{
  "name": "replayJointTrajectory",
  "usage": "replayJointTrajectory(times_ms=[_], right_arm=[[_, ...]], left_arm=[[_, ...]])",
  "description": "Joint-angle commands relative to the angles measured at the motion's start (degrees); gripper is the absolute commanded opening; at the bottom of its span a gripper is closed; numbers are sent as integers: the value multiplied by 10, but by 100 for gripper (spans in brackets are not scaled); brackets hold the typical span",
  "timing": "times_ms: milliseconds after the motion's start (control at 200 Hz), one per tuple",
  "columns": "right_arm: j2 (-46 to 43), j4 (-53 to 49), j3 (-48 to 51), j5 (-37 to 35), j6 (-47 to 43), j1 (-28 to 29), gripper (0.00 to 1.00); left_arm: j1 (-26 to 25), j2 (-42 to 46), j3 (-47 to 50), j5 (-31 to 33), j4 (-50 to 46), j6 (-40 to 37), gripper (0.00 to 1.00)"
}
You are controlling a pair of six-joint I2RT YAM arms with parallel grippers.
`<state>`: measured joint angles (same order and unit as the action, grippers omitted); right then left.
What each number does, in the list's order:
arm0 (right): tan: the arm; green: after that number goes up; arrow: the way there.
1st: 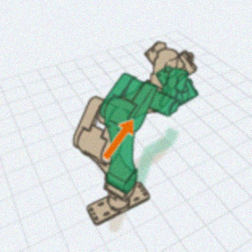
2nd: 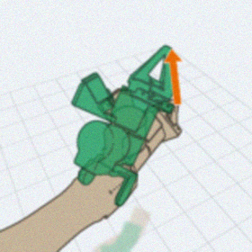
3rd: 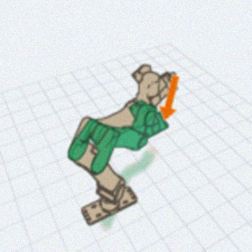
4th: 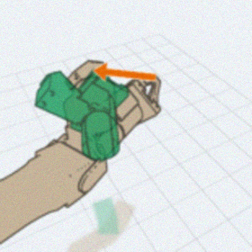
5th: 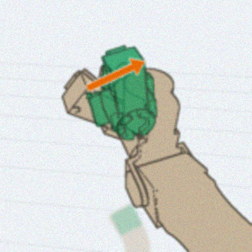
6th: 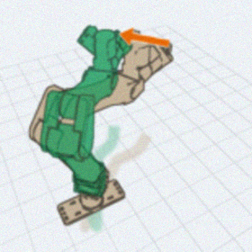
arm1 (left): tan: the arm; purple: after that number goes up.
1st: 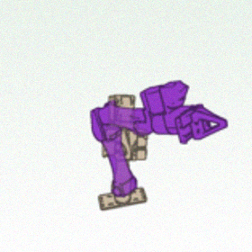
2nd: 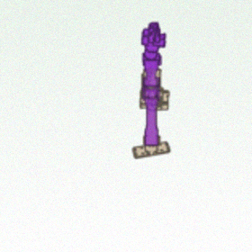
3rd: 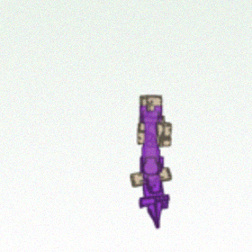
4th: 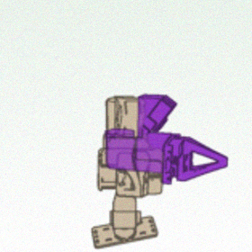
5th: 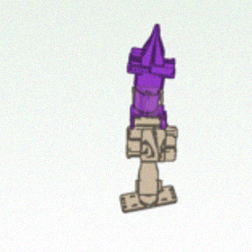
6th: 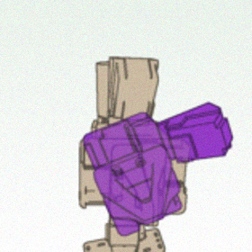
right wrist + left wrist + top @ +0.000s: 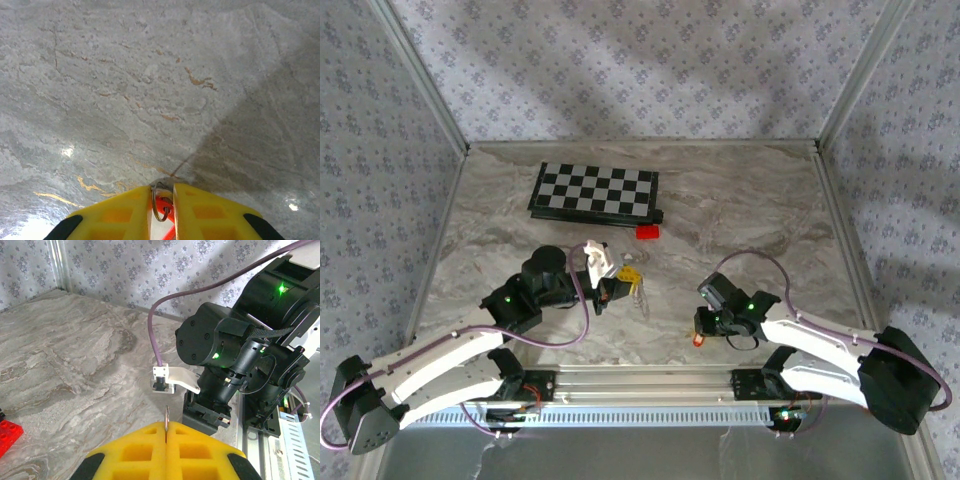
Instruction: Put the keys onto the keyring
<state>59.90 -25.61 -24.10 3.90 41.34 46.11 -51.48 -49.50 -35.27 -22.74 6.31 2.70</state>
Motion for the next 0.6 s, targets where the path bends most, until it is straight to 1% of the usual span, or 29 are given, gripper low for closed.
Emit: replayJointTrajectory(times_ms=[0,360,525,595], right_arm=[[-3,-14,-6,-1,-6,1,19],[-5,-20,-9,-3,-11,1,14],[-12,-27,-9,-6,-11,3,13],[-14,-31,-9,-8,-11,4,15]], left_arm=[[3,11,-1,-13,33,7,0],[2,11,-2,-12,31,7,0],[3,10,-3,-13,32,6,0],[3,10,-3,-13,32,6,0]])
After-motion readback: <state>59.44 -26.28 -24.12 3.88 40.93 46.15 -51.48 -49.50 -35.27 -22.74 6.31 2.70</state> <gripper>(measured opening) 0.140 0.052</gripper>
